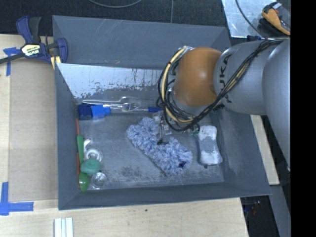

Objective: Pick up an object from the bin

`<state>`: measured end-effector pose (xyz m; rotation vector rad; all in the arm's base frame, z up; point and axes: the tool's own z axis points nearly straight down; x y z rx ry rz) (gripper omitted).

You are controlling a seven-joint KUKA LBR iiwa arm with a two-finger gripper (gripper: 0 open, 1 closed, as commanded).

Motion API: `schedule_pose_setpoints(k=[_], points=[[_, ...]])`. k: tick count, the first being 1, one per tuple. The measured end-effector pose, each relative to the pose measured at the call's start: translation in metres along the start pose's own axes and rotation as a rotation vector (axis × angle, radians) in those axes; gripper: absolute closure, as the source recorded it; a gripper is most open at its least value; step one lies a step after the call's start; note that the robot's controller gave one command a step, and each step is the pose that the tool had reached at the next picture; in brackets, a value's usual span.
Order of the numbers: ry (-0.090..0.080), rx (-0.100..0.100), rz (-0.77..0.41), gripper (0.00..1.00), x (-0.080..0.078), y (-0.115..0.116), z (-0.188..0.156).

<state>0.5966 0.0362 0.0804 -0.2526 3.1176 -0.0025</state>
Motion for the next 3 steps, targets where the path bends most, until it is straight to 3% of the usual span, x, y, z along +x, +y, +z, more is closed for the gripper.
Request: schedule_pose_setpoints(k=[1,3], points=[[0.008,-0.001,0.0,1.0,0.002,0.0,-0.028],[-0.002,0.0,0.002,1.0,-0.001,0.0,-0.086]])
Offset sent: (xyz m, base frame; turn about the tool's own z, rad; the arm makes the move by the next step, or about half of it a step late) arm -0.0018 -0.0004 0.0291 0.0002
